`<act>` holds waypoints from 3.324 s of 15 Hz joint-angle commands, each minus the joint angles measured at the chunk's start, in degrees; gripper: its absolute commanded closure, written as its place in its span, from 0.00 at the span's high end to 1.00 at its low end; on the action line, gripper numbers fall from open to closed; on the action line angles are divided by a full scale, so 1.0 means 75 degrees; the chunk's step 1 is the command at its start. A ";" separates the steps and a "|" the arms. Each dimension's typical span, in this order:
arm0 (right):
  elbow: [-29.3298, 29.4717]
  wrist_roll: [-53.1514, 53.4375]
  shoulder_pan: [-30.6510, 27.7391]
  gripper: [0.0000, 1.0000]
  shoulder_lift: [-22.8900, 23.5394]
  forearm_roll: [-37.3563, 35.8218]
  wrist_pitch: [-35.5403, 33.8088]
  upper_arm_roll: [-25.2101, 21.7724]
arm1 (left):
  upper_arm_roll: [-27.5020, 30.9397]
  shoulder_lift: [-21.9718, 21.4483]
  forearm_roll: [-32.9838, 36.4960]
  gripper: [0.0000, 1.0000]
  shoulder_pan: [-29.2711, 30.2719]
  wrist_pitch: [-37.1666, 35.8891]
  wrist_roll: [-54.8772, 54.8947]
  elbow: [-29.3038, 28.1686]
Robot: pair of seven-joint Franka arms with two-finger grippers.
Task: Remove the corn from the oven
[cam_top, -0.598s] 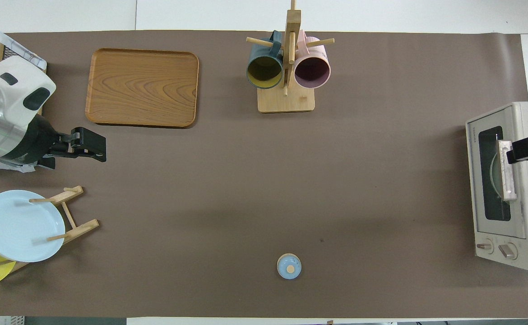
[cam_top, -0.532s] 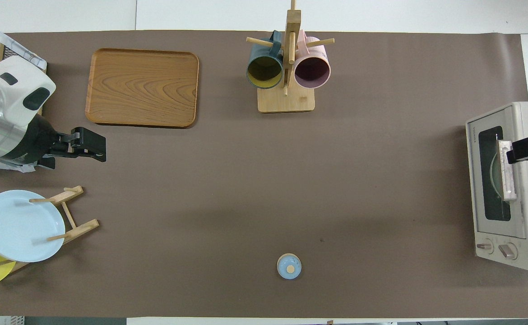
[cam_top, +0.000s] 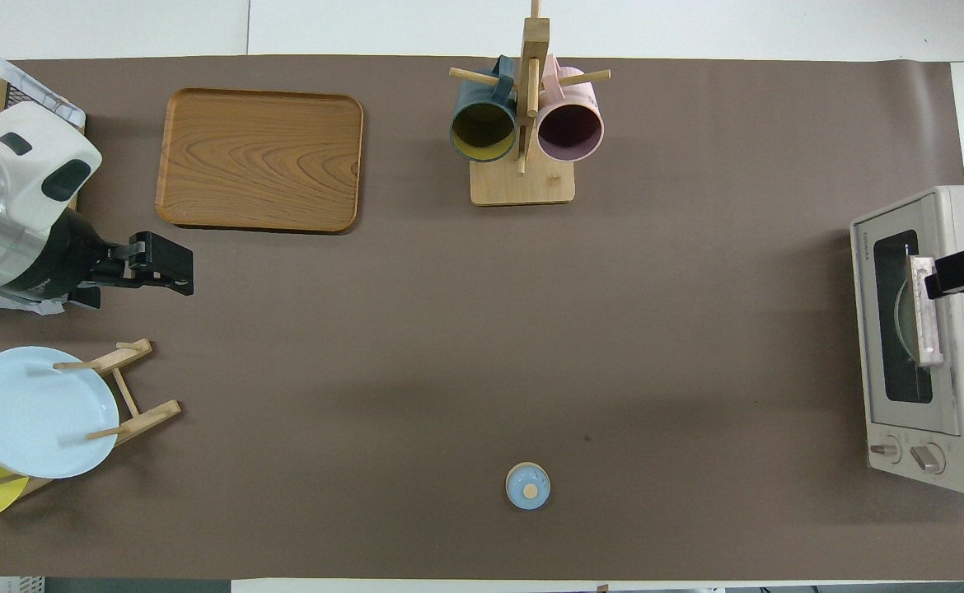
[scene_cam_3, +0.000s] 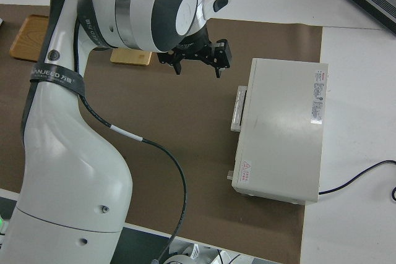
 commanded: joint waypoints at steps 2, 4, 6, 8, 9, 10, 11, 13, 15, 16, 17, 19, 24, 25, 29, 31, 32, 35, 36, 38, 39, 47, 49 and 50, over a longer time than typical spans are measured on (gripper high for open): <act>-0.0114 -0.0056 -0.0135 1.00 -0.0149 0.0152 -0.0117 -0.0049 | -0.0031 -0.0146 -0.0086 1.00 0.0057 -0.0020 0.0007 -0.0108; -0.0207 -0.0279 -0.0276 0.73 -0.0137 0.0175 0.0267 -0.0038 | -0.0031 -0.0146 -0.0086 1.00 0.0045 0.0003 -0.0004 -0.0108; -0.0464 -0.0303 -0.0230 0.21 -0.0184 0.0164 0.0667 -0.0038 | -0.0031 -0.0146 -0.0086 1.00 0.0057 -0.0044 0.0007 -0.0108; -0.0920 -0.0489 -0.0253 0.00 -0.0313 0.0141 0.1040 -0.0026 | -0.0031 -0.0146 -0.0086 1.00 0.0069 -0.0044 0.0007 -0.0108; -0.1329 -0.0757 -0.0276 0.00 -0.0476 0.0141 0.1461 -0.0026 | -0.0031 -0.0146 -0.0086 1.00 0.0069 -0.0032 0.0007 -0.0108; -0.1797 -0.0922 -0.0277 0.00 -0.0617 0.0094 0.1894 -0.0038 | -0.0031 -0.0146 -0.0086 1.00 0.0069 -0.0032 0.0007 -0.0108; -0.2173 -0.0866 -0.0253 0.00 -0.0746 0.0070 0.2189 -0.0038 | -0.0019 -0.0146 -0.0086 1.00 0.0080 -0.0032 0.0007 -0.0108; -0.2725 -0.0818 -0.0230 0.00 -0.0805 -0.0070 0.2798 -0.0038 | -0.0031 -0.0146 -0.0086 1.00 0.0081 -0.0032 0.0019 -0.0108; -0.2938 -0.0748 -0.0300 0.00 -0.0805 -0.0339 0.3093 -0.0038 | -0.0031 -0.0146 -0.0086 1.00 0.0069 -0.0032 0.0007 -0.0108; -0.2950 -0.0760 -0.0370 0.00 -0.0805 -0.0351 0.3106 -0.0038 | -0.0031 -0.0146 -0.0086 1.00 0.0069 -0.0032 0.0007 -0.0108; -0.2985 -0.0771 -0.0498 0.00 -0.0805 -0.0352 0.3129 -0.0026 | -0.0031 -0.0146 -0.0086 1.00 0.0069 -0.0021 -0.0004 -0.0108; -0.2997 -0.0690 -0.0546 0.00 -0.0805 -0.0352 0.3117 -0.0026 | -0.0031 -0.0146 -0.0086 1.00 0.0057 0.0003 0.0007 -0.0108; -0.3243 -0.0550 -0.0710 0.00 -0.0794 -0.0352 0.3164 -0.0026 | -0.0031 -0.0146 -0.0086 1.00 0.0069 -0.0032 -0.0004 -0.0108; -0.3255 -0.0352 -0.0710 0.00 -0.0759 -0.0352 0.3257 -0.0026 | -0.0031 -0.0146 -0.0086 1.00 0.0069 -0.0021 -0.0004 -0.0108; -0.3348 -0.0280 -0.0769 0.00 -0.0665 -0.0352 0.3305 -0.0038 | -0.0031 -0.0146 -0.0086 1.00 0.0057 -0.0009 0.0007 -0.0108; -0.3500 -0.0209 -0.0886 0.00 -0.0572 -0.0352 0.3549 -0.0038 | -0.0031 -0.0146 -0.0074 1.00 0.0057 0.0003 -0.0004 -0.0097; -0.3571 -0.0209 -0.0967 0.00 -0.0559 -0.0352 0.3679 -0.0038 | -0.0031 -0.0146 -0.0086 1.00 0.0045 0.0003 -0.0004 -0.0097; -0.3595 -0.0221 -0.1038 0.00 -0.0454 -0.0352 0.3750 -0.0026 | -0.0031 -0.0146 -0.0086 1.00 -0.0013 0.0003 -0.0004 -0.0097; -0.3595 -0.0244 -0.1038 0.00 -0.0442 -0.0363 0.3750 -0.0038 | -0.0031 -0.0146 -0.0086 1.00 -0.0013 -0.0020 0.0007 -0.0108; -0.3595 -0.0256 -0.1050 0.00 -0.0384 -0.0363 0.3762 -0.0038 | -0.0031 -0.0146 -0.0086 1.00 -0.0002 -0.0032 0.0007 -0.0108; -0.3595 -0.0256 -0.1038 0.00 -0.0360 -0.0363 0.3762 -0.0038 | -0.0031 -0.0146 -0.0086 1.00 -0.0002 -0.0032 0.0007 -0.0108; -0.3770 -0.0256 -0.1179 0.00 -0.0337 -0.0363 0.4020 -0.0026 | -0.0031 -0.0240 -0.0086 1.00 0.0010 -0.0055 -0.0005 -0.0272; -0.3817 -0.0233 -0.1167 0.00 -0.0337 -0.0352 0.4020 -0.0026 | -0.0031 -0.0240 -0.0086 1.00 -0.0025 -0.0009 -0.0004 -0.0272; -0.3910 -0.0186 -0.1109 0.00 -0.0337 -0.0328 0.4043 -0.0014 | -0.0043 -0.0228 -0.0086 1.00 -0.0025 -0.0009 0.0007 -0.0272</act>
